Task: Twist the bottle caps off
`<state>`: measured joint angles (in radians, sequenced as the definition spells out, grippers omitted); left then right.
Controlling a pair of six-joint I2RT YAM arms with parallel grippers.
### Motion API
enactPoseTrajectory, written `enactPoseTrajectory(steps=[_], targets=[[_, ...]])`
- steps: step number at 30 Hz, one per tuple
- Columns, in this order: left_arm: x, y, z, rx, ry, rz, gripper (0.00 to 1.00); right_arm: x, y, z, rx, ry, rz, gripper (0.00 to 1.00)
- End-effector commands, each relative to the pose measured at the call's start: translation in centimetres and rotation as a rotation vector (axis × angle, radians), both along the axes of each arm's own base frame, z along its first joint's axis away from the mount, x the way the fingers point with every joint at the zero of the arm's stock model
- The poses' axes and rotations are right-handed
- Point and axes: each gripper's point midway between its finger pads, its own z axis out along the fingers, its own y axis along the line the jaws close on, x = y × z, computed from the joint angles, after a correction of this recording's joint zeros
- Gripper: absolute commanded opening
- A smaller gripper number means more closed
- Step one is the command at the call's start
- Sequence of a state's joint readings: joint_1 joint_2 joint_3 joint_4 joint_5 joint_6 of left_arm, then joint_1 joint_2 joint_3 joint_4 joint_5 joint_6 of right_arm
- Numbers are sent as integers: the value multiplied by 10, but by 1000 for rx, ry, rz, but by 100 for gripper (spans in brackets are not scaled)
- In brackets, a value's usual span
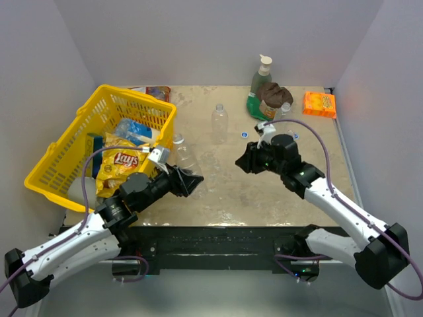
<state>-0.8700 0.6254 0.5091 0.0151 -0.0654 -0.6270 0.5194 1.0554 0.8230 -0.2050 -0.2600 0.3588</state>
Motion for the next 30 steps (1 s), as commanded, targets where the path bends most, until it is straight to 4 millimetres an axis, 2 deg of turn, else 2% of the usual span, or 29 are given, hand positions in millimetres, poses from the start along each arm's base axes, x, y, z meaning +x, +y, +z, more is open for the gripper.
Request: enactPoseTrajectory(steps=[1, 5, 15, 22, 30], targets=[[9, -1, 2, 15, -2, 29, 21, 25, -16, -17, -121, -145, -195, 3], [10, -6, 3, 11, -5, 16, 21, 32, -23, -58, -195, -54, -271, 3], [10, -1, 0, 7, 1, 33, 21, 50, -27, -116, -305, 22, -364, 5], [9, 4, -3, 11, 6, 47, 21, 57, -34, -144, -377, 62, -423, 6], [9, 3, -5, 15, 4, 46, 21, 67, -42, -161, -425, 74, -491, 8]])
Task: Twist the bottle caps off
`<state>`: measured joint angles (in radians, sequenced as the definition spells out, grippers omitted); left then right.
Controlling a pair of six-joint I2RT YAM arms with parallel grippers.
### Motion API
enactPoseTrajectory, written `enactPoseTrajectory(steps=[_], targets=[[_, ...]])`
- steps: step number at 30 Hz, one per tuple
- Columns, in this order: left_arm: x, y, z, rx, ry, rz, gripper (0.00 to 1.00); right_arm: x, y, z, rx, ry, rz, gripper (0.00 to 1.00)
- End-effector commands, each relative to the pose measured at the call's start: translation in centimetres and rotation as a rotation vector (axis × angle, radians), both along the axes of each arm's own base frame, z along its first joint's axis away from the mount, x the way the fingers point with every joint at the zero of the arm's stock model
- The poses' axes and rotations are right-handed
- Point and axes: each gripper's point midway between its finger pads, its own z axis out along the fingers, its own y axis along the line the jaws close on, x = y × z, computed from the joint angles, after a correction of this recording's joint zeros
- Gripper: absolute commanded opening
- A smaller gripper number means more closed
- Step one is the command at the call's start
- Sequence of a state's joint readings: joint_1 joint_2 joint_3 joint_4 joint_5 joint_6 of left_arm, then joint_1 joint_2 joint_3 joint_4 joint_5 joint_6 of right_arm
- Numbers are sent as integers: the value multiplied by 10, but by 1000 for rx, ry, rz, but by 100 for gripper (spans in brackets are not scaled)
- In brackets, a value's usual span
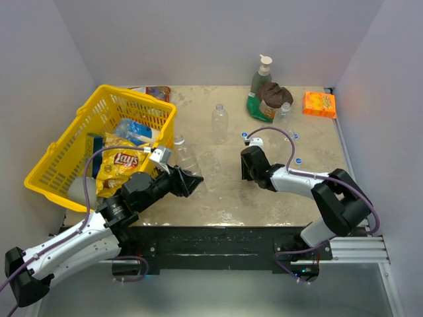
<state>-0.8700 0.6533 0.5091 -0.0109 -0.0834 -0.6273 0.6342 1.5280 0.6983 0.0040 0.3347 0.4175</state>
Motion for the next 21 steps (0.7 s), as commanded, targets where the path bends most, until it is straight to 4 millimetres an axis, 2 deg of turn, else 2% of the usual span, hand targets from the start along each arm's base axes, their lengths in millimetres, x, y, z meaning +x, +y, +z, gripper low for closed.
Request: enactPoseTrajectory(steps=[1, 9, 21], targets=[[6, 2, 9, -25, -29, 28, 21, 25, 2, 14, 9, -91, -82, 9], [8, 0, 7, -14, -29, 24, 21, 30, -2, -6, -37, -58, -121, 17], [9, 1, 12, -14, -36, 31, 21, 34, -11, -14, -91, -55, -165, 29]])
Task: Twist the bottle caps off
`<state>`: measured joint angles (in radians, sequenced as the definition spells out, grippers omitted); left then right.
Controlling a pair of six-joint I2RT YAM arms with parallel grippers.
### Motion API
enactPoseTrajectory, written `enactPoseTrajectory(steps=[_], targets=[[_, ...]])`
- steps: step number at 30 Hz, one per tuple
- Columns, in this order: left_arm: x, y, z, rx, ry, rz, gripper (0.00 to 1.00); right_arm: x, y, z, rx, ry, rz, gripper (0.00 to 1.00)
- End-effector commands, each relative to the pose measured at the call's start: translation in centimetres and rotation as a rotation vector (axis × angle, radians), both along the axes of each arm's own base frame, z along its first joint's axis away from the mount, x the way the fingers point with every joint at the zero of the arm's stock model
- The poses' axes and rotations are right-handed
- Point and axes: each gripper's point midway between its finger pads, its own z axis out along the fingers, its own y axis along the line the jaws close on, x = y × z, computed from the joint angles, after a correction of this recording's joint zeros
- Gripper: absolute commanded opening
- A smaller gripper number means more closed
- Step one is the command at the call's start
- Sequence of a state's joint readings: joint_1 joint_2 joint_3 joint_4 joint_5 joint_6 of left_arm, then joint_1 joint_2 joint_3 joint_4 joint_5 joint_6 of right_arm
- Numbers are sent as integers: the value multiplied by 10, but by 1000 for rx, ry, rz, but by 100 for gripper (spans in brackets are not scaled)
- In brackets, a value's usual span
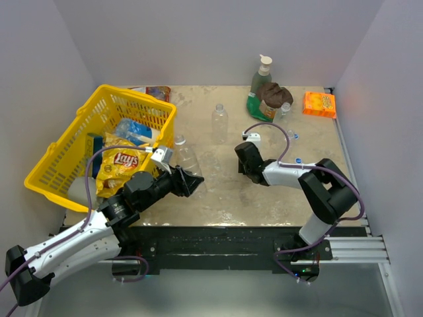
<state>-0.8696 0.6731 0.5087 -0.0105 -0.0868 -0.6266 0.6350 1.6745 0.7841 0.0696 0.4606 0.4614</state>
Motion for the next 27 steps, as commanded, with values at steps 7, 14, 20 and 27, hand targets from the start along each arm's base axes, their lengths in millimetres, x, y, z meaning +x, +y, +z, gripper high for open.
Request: enactPoseTrajectory(steps=[7, 14, 20, 27], targets=[[6, 3, 18, -32, -46, 26, 21, 2, -12, -1, -47, -6, -49, 44], [5, 3, 20, -30, -48, 24, 21, 4, -8, 3, -32, -19, -25, 56], [6, 3, 24, -33, -51, 26, 21, 4, -4, 1, -30, -14, -6, 61], [5, 4, 29, -44, -58, 26, 21, 4, -4, 7, -23, -25, -1, 63]])
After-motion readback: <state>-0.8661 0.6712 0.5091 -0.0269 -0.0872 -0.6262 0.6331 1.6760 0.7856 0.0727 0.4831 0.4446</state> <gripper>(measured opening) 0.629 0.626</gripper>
